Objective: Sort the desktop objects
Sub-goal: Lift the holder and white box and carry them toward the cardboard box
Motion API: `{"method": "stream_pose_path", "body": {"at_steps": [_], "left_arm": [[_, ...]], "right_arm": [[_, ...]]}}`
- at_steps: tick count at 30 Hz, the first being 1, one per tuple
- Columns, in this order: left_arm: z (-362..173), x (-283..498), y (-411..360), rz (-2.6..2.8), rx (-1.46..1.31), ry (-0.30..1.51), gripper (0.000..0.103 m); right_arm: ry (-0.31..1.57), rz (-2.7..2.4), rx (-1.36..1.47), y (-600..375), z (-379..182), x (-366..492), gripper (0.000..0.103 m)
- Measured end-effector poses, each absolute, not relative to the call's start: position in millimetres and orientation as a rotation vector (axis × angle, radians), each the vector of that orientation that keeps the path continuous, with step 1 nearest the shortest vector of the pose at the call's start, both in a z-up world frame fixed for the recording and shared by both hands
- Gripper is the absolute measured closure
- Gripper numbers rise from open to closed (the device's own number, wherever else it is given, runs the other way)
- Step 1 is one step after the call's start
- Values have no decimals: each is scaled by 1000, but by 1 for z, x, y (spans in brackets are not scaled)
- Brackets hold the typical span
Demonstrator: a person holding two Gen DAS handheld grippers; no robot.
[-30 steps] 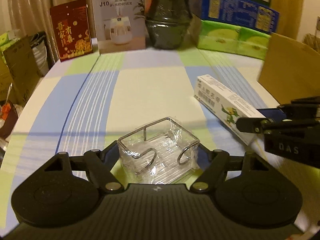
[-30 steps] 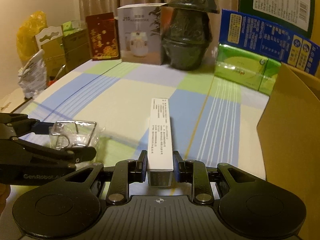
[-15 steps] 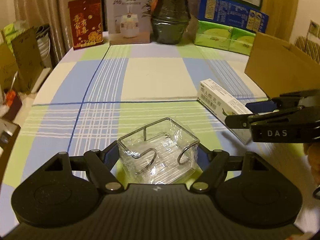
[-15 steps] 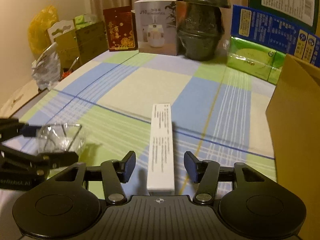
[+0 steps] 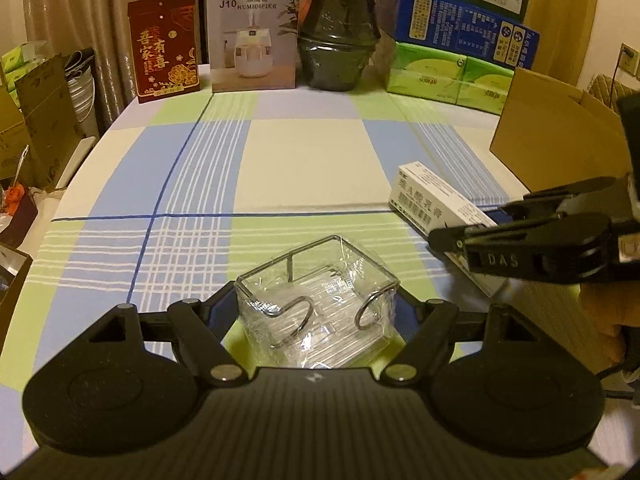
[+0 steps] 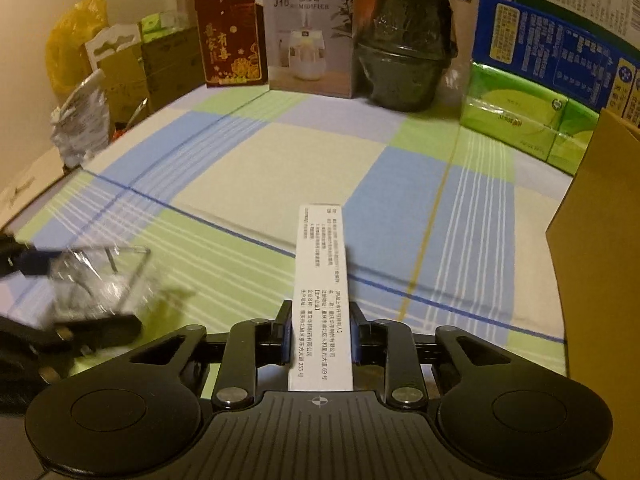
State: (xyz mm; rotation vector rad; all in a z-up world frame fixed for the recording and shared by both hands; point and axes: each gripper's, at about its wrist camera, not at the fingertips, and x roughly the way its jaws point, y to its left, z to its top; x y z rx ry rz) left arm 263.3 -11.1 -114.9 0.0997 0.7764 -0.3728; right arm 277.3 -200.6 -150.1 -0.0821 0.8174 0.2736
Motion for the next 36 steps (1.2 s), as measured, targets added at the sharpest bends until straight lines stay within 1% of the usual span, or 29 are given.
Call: {"method": "stream_pose_path", "body": {"at_steps": [6,25,36], "left_arm": [[-115,263,-10,-376,94,779,29],[-113,258,-17,-396,110,787,30],[-92,229,-20,-391,84,755,30]], "right_arm": [[782,289,-86,-191,-137,269,80],[772,284,-74,-195,-125,248,80],[774,245,-16,-202,-116,195,80]]}}
